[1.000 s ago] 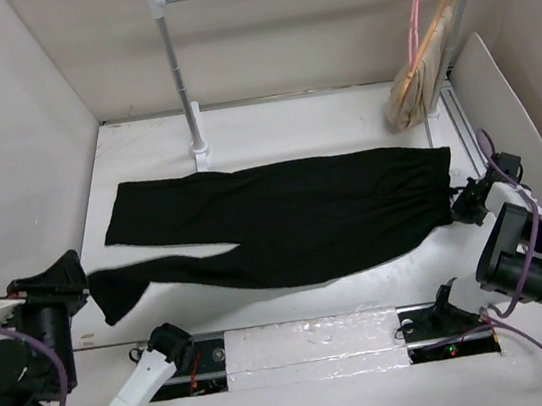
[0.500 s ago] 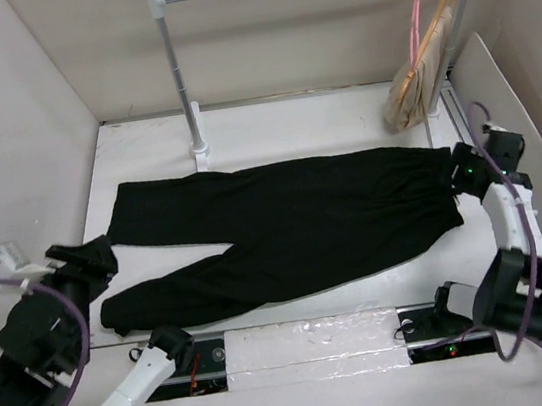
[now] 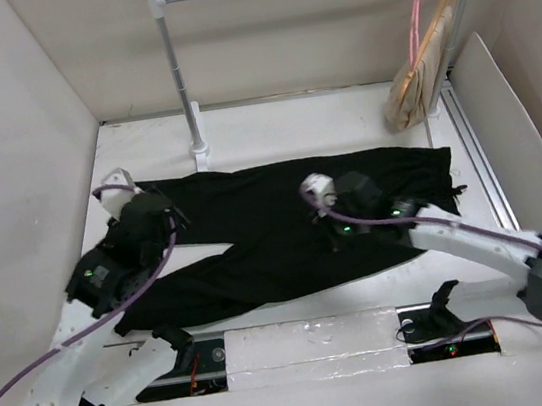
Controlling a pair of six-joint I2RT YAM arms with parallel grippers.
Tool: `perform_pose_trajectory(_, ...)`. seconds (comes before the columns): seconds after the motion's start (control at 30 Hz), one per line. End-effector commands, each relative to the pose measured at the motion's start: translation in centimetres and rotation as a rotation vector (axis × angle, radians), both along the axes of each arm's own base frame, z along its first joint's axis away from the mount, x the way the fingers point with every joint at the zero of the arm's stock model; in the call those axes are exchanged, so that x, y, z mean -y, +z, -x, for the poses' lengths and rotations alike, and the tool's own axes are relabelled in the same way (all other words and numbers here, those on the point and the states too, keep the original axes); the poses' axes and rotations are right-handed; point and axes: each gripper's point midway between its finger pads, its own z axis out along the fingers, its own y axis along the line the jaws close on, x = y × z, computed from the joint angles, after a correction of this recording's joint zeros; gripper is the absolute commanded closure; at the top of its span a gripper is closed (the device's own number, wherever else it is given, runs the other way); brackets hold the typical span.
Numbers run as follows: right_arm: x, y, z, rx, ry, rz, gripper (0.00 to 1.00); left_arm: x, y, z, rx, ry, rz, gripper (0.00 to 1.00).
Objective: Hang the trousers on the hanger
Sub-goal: Flatten out the trousers at the center of the board.
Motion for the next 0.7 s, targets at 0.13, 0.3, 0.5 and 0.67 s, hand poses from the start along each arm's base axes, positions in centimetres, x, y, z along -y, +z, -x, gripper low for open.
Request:
perform_pose_trajectory(0.13, -19.7, 3.0, 5.7, 0.161, 0.574, -0.075, 0.41, 1.2, 24.9, -1.4, 0.502, -0.078, 0.248, 0.5)
perform_pose_trajectory(0.3, -26.4, -2.2, 6.0, 0.069, 0.687, -0.013, 0.29, 3.2, 28.0, -0.8, 0.541, -0.195, 0.325, 0.5)
perform_pose_trajectory(0.5, -29.7, -3.3, 5.8, 0.038, 0.723, -0.027, 0.3, 2.5, 24.3, -0.2, 0.499, -0.166, 0.321, 0.51)
perform_pose_trajectory(0.67, -30.9, -5.4, 6.5, 0.001, 0.722, -0.003, 0.3, 2.3, 22.8, -0.6, 0.469, -0.154, 0.284, 0.51)
